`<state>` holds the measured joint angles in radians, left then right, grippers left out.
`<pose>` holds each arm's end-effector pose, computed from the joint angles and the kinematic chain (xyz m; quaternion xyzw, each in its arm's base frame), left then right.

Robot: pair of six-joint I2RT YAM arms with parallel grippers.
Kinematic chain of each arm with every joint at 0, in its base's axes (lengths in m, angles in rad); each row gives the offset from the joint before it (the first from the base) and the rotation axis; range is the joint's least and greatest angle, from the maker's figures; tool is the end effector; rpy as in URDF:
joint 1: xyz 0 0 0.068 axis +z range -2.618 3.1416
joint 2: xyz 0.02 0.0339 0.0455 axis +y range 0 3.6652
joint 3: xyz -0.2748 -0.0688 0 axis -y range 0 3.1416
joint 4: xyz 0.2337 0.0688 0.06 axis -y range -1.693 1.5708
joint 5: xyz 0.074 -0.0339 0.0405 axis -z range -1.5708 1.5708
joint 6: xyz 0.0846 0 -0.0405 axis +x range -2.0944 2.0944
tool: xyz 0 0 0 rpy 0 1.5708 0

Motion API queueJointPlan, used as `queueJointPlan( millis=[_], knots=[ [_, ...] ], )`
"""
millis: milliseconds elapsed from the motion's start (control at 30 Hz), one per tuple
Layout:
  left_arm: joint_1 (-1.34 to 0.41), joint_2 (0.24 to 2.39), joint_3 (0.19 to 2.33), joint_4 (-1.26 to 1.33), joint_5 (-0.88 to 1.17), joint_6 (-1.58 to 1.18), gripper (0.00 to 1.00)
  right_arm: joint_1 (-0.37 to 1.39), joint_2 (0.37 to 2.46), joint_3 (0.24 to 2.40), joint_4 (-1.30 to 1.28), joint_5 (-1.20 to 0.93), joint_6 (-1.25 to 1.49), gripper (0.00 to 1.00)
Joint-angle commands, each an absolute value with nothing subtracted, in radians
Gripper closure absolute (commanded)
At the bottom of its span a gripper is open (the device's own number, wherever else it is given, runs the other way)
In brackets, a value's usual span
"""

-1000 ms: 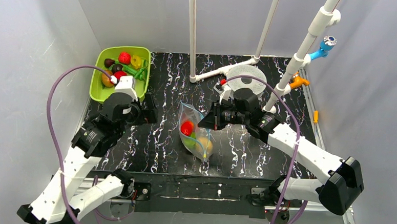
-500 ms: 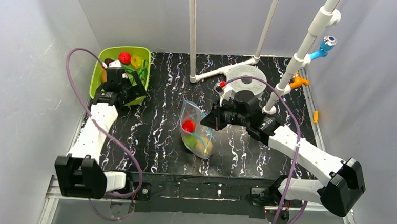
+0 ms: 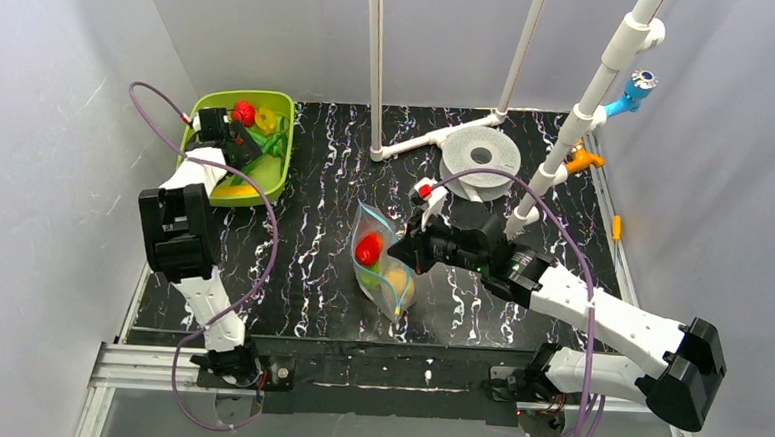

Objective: Place the food in the zip-top bag and seal the zipper
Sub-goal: Pick up the fake fruit from the bin.

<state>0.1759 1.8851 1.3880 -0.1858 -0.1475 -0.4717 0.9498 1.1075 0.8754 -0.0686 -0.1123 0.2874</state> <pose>0.4520 0.0930 0.2166 -0.3166 0.8437 0.0027 0.4335 0.1607 0.2409 0.3171 -0.2929 0.7493 0.3803 0.4563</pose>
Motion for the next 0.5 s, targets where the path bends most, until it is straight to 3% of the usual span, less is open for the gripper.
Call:
queueJointPlan(
  millis=[0,467],
  knots=[
    [0.177,1.877,1.357,0.071,-0.232,-0.541,0.02,0.976,1.079,0.849,0.032,-0.065,0.243,0.99],
    [0.237,2.049,1.405,0.135,-0.218,-0.798,0.02,1.005,1.08,0.831,0.058,-0.041,0.225,0.99]
  ],
)
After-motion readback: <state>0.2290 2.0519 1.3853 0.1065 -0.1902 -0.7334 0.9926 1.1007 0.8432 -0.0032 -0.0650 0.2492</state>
